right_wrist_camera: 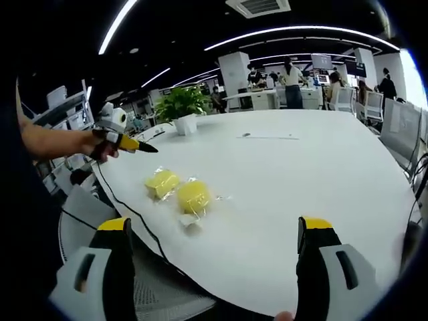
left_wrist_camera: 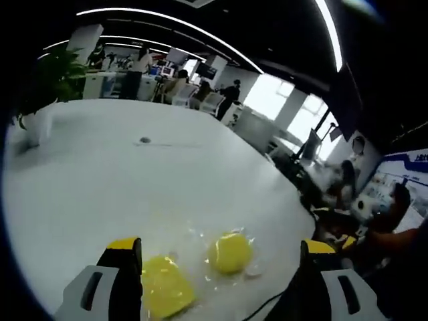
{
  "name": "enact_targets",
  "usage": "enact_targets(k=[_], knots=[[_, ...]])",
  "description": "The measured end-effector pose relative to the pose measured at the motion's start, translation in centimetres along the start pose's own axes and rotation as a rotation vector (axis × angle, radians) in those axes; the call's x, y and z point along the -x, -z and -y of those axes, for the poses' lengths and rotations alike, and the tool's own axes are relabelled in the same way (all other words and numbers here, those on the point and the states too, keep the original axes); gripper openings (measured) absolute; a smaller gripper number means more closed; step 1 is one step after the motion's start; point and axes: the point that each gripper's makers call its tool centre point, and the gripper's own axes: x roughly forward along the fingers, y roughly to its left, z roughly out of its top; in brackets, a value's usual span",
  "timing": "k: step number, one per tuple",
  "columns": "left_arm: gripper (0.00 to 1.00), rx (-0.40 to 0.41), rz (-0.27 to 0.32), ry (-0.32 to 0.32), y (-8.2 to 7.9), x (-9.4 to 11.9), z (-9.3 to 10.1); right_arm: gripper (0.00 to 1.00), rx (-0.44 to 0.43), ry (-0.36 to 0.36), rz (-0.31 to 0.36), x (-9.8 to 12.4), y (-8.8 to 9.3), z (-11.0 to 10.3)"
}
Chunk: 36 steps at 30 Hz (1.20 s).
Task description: Compare the silicone blocks by pressing each to a similar depth, holding the contact briefly, and releasing to observe deformation and rebound differences across the visible hardness samples.
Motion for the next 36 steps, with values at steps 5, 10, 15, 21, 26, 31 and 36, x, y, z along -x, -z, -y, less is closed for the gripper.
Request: enact_targets(k=[5,10,15,21,26,31,36], knots=[[0.98,0.051,-0.039,0.015,0.0,-2.4,-0.5,0.96,-0.008,0.008,0.007,0.3,0.2,-0.1],[0.96,0.088,-0.098,0.018,0.8,-4.6,-1.0,0.96,-0.022,0.015,0.015,0.5,0.4,-0.1],[0.93,0.14,-0.122,0.015,1.1,-6.3,-1.5,0.96,-0.038,0.021,0.02,0.6,0.6,-0.1],[0.88,0.183,-0.15,0.005,1.8,-7.7,-2.1,0.96,-0.043,0.025,0.021,0.7,0.7,0.1],[0.8,0.177,-0.189,-0.008,2.9,-8.9,-2.7,0.96,-0.048,0.027,0.017,0.6,0.8,0.3],[0.7,0.222,-0.198,-0.016,3.2,-9.7,-3.2,0.96,-0.047,0.021,0.009,0.3,0.8,0.2],[0.56,0.345,-0.218,-0.045,4.2,-9.8,-4.0,0.96,-0.045,0.018,0.01,0.0,0.5,0.2]])
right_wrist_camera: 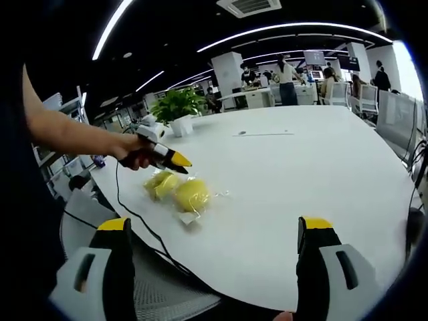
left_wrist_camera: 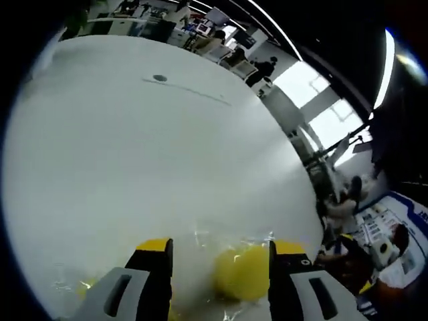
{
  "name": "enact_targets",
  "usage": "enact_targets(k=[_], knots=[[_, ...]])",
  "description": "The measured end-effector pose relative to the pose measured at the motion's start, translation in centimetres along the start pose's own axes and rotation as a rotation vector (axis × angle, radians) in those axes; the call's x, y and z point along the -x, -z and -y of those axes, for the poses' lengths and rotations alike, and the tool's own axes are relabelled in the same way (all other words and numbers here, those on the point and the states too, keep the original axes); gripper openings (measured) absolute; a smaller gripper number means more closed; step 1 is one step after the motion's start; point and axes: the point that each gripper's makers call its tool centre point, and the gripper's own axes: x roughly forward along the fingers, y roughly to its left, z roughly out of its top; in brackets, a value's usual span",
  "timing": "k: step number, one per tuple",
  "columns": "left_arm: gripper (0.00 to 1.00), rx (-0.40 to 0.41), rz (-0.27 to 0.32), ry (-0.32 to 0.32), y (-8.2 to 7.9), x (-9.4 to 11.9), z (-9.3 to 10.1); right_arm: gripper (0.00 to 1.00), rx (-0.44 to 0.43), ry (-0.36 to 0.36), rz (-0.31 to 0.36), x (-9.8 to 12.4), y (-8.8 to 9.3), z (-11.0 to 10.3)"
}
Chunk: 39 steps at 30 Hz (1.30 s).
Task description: Compare the silicone blocks by pressing each to a similar depth, holding the contact briefly, and releasing to observe deformation and rebound differences across the visible hardness samples.
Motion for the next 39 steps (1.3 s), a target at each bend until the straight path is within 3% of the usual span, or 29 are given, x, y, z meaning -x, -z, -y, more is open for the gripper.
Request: enact_targets(k=[7,11,15,24,29,34,39], knots=[[0.51,0.029,-0.006,0.002,0.3,-0.8,-0.4,0.96,0.001,-0.003,-0.006,-0.2,0.1,-0.1],[0.39,0.05,-0.017,0.01,0.3,-1.0,-0.2,0.96,0.006,-0.005,-0.021,-0.2,0.5,-0.3],[0.36,0.05,-0.036,0.018,0.5,-1.8,0.4,0.96,0.0,-0.003,-0.023,-0.1,0.6,-0.3],[0.24,0.101,-0.094,-0.043,1.5,-2.8,-0.6,0.96,0.002,-0.001,-0.026,-0.3,0.5,-0.4],[0.16,0.101,-0.07,-0.06,1.3,-2.7,-0.7,0.96,-0.009,0.001,-0.029,-0.2,0.8,-0.4],[0.16,0.07,-0.044,-0.064,1.2,-2.8,-1.2,0.96,-0.011,0.005,-0.035,-0.1,0.9,-0.3],[0.13,0.069,-0.054,-0.073,1.1,-3.0,-1.2,0.96,-0.011,0.007,-0.034,-0.1,0.9,-0.3]])
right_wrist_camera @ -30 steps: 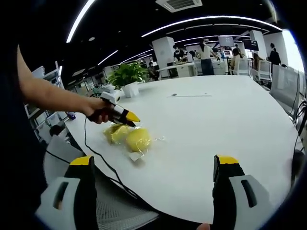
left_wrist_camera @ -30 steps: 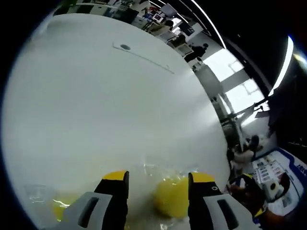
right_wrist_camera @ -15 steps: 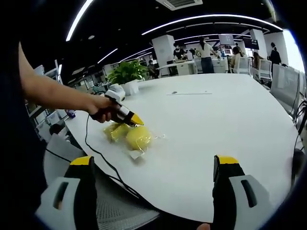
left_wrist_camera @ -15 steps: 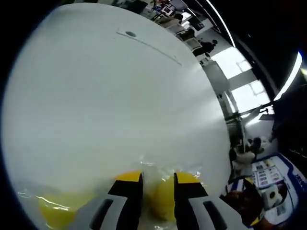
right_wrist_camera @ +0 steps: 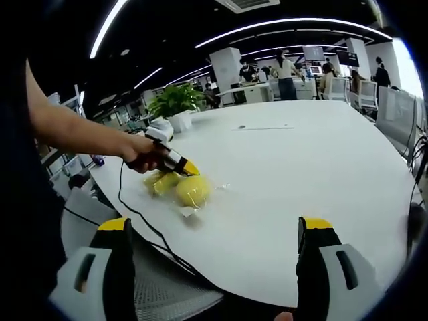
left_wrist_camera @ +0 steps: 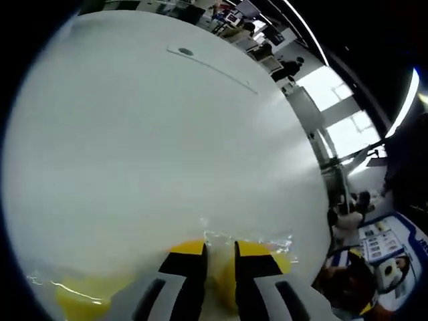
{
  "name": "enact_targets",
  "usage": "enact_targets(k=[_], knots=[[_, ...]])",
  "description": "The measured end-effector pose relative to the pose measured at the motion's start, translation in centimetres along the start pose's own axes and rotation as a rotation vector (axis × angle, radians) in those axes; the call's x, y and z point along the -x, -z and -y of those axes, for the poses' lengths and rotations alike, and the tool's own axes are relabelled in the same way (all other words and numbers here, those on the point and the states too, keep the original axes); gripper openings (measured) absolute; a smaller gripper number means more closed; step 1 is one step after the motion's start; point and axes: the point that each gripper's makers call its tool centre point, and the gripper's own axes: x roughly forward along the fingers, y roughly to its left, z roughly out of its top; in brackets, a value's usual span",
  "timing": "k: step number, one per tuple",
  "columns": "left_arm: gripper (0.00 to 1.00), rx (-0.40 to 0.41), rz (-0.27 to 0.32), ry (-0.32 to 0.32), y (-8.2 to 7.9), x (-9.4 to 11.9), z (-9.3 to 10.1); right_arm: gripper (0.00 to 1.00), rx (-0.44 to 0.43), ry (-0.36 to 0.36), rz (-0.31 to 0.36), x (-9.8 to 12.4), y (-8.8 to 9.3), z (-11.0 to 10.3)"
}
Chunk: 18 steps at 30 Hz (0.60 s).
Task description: Compare the silicone blocks by pressing each to a similar depth, holding the contact briefly, and releasing to observe deformation and rebound differences across the visible hardness samples.
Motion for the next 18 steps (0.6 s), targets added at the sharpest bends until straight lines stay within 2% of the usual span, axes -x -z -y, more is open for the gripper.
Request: enact_targets(k=[5,14,18], knots=[[0.0,0.005,-0.008,0.013,0.0,-0.1,0.6,0.96,0.003,-0.001,-0.006,0.0,0.1,0.0],[0.0,0.054,-0.006,0.031,0.0,0.2,0.8,0.96,0.009,-0.001,-0.005,0.1,-0.2,0.2],[0.0,0.047,0.027,0.058,-0.1,0.8,1.6,0.96,0.006,-0.005,-0.005,-0.1,-0.1,0.1]])
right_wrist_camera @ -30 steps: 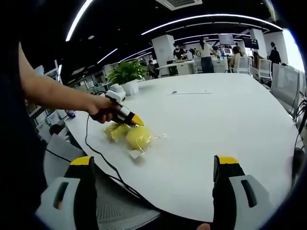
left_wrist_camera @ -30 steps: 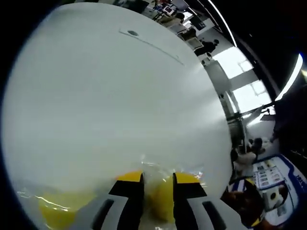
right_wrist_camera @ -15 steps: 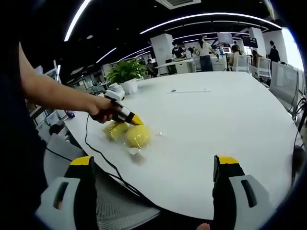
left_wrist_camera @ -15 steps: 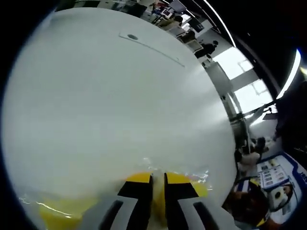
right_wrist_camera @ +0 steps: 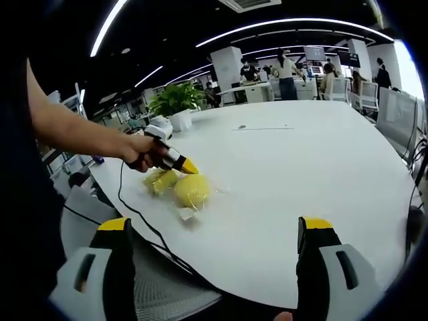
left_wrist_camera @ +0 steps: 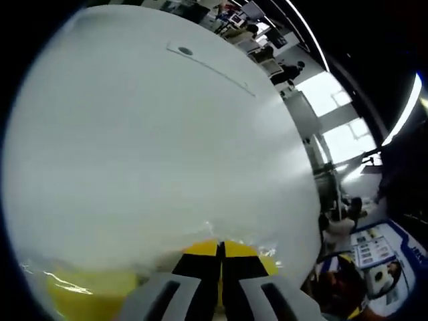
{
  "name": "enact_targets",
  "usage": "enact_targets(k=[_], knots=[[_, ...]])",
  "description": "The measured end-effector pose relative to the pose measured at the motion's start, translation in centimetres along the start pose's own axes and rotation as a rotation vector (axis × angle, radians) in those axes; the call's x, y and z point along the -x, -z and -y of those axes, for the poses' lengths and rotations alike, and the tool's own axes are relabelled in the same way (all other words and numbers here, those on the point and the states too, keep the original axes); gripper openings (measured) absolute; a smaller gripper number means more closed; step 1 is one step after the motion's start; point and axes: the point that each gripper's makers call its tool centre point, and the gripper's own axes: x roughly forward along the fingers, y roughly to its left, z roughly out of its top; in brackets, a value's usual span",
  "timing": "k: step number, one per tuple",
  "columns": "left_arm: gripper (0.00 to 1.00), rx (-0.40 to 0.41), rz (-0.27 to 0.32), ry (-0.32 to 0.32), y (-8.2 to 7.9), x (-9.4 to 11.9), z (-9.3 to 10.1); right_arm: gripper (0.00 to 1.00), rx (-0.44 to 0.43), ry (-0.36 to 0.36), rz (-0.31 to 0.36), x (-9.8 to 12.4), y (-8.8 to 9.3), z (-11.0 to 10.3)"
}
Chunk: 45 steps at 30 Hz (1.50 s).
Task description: Compare the silicone blocks by pressing each to a similar depth, holding the contact briefly, and releasing to observe deformation and rebound differences across the visible hardness samples.
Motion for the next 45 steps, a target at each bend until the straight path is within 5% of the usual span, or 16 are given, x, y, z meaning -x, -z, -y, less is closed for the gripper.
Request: enact_targets(k=[4,12,27,34,39,45], knots=[[0.0,0.047,0.031,0.044,-0.1,0.2,0.7,0.96,0.0,-0.007,-0.002,-0.1,0.0,-0.3],[0.0,0.017,0.057,0.131,-0.7,1.3,3.5,0.96,0.006,-0.013,0.0,-0.2,-0.2,-0.4],[0.0,-0.109,0.106,0.193,-1.1,3.2,6.6,0.96,0.003,-0.024,0.014,-0.2,-0.1,-1.0],[0.0,-0.186,0.121,0.184,-1.4,3.9,6.6,0.96,-0.008,-0.021,0.029,-0.1,-0.4,-1.1],[0.0,-0.366,0.162,0.189,-2.2,4.8,8.1,0.96,-0.007,-0.024,0.036,0.0,-0.5,-1.2],[0.0,-0.456,0.185,0.175,-3.6,5.9,9.5,0.96,-0.002,-0.034,0.041,-0.1,-0.9,-1.7]])
